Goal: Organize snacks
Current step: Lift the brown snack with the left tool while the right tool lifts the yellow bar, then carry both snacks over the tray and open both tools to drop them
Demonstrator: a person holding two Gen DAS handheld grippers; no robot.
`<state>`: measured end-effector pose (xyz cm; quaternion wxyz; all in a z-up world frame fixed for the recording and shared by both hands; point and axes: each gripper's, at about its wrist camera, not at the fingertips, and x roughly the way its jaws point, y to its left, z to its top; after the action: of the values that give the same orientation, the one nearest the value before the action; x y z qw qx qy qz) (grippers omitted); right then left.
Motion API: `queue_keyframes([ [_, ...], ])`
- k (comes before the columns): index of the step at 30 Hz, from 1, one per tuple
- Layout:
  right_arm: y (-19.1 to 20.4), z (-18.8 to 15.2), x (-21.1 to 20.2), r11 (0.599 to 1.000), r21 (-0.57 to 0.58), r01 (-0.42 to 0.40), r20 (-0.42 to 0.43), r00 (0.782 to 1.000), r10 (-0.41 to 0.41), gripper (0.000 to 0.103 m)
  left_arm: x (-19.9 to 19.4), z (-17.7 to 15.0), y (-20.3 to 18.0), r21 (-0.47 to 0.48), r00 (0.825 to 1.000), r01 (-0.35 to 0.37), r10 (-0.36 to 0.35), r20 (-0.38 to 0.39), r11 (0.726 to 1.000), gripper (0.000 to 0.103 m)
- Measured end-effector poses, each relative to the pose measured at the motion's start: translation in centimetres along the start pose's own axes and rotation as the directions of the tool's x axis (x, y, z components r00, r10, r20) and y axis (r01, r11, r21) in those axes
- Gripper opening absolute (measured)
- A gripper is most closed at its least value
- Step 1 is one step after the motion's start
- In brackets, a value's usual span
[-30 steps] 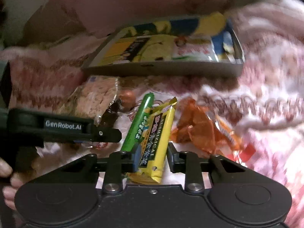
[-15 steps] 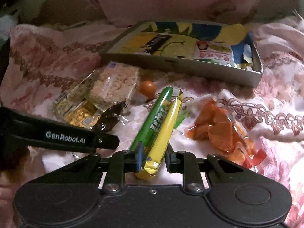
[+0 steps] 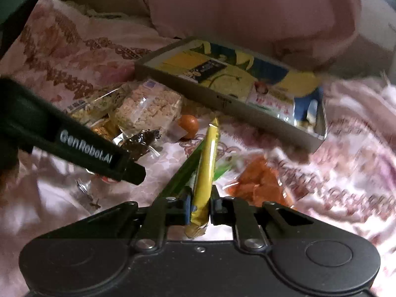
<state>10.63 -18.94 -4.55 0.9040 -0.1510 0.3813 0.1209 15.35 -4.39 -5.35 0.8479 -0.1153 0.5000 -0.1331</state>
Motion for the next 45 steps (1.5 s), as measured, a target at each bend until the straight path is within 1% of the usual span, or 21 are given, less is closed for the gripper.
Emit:
queue_keyframes([
  [5,0.2,-0.1,-0.4,0.997,-0.052,0.056,0.024,0.998,-0.054,0.014,-0.6,0.1,-0.3,0.010,0.999,0.013,-0.013,0.030,1.000,0.044],
  [8,0.1,-0.1,-0.7,0.994,-0.068,0.088,0.044,0.995,-0.085,0.014,-1.1,0.0,-0.6,0.024,0.998,0.035,-0.036,0.045,0.999,0.044],
  [12,-0.4,0.1,-1.0,0.994,-0.045,0.104,0.060,0.993,-0.101,0.014,-1.6,-0.1,-1.1,0.045,0.996,0.061,-0.064,0.064,0.997,0.043],
  [17,-1.3,0.3,-1.3,0.991,-0.010,0.130,0.077,0.989,-0.129,0.014,-2.1,-0.1,-1.2,0.043,0.990,0.099,-0.103,0.095,0.994,0.043],
  [24,-1.9,0.6,-1.8,0.985,0.004,0.174,0.130,0.976,-0.173,0.014,-2.9,1.0,-1.4,0.044,0.978,0.103,-0.110,0.177,0.994,0.043],
  [27,-2.2,0.9,-2.1,0.983,0.005,0.183,0.163,0.970,-0.181,0.014,-3.0,2.3,-1.6,0.056,0.971,0.099,-0.109,0.212,0.993,0.043],
  [30,-2.6,1.5,-2.2,0.980,-0.002,0.199,0.196,0.961,-0.195,0.014,-2.9,4.3,-1.9,0.076,0.964,0.084,-0.101,0.248,0.993,0.043],
  [34,-4.1,2.7,-1.6,0.977,0.028,0.210,0.218,0.953,-0.212,0.014,-2.1,7.9,-2.1,0.088,0.956,0.069,-0.091,0.278,0.994,0.043],
  [37,-5.5,4.0,-0.9,0.976,0.086,0.200,0.236,0.948,-0.215,0.014,-1.0,10.8,-2.3,0.105,0.945,0.065,-0.095,0.312,0.992,0.043],
  [41,-7.3,6.2,0.8,0.974,0.150,0.171,0.262,0.943,-0.206,0.014,1.1,13.1,-2.6,0.122,0.932,0.054,-0.094,0.349,0.991,0.043],
  [42,-7.7,6.9,1.5,0.973,0.161,0.167,0.265,0.942,-0.205,0.014,1.8,13.5,-2.4,0.116,0.931,0.059,-0.096,0.351,0.991,0.043],
  [45,-8.5,8.4,3.3,0.969,0.195,0.149,0.262,0.944,-0.198,0.014,3.9,14.7,-1.8,0.094,0.935,0.060,-0.089,0.343,0.994,0.043],
])
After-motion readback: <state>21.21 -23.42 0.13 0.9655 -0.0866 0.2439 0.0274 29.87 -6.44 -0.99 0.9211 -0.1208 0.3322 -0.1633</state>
